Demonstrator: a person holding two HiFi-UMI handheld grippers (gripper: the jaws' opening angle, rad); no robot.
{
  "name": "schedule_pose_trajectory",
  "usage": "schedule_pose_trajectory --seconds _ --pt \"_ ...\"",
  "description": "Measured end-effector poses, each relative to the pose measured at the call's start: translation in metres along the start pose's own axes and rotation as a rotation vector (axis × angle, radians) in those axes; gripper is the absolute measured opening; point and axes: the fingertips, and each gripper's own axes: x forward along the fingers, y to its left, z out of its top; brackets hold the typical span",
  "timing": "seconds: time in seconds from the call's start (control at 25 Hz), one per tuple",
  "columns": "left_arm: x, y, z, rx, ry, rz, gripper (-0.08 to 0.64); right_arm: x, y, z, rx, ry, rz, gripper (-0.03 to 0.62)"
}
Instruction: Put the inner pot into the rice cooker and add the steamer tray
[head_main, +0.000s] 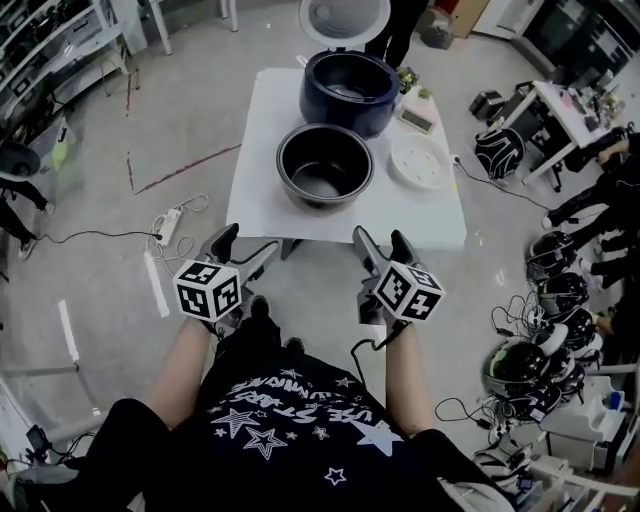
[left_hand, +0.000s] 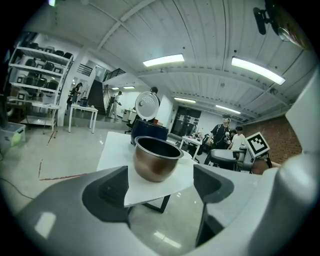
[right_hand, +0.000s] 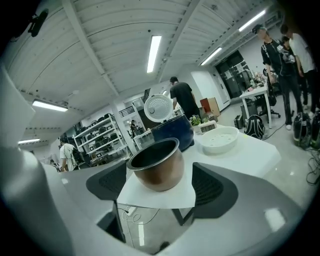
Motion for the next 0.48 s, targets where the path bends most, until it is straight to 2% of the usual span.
schedule_pose_trajectory --seconds 0.28,0.48 --pt "0.024 0.014 0.016 0.006 0.011 -0.027 0.399 0.021 -0.005 0.003 0.016 0.021 -0.018 0.422" --pt "0.054 0.039 0.034 -0.019 0.005 -0.043 0.399 0.051 -0.016 0.022 0.005 0.034 -0.046 0.419"
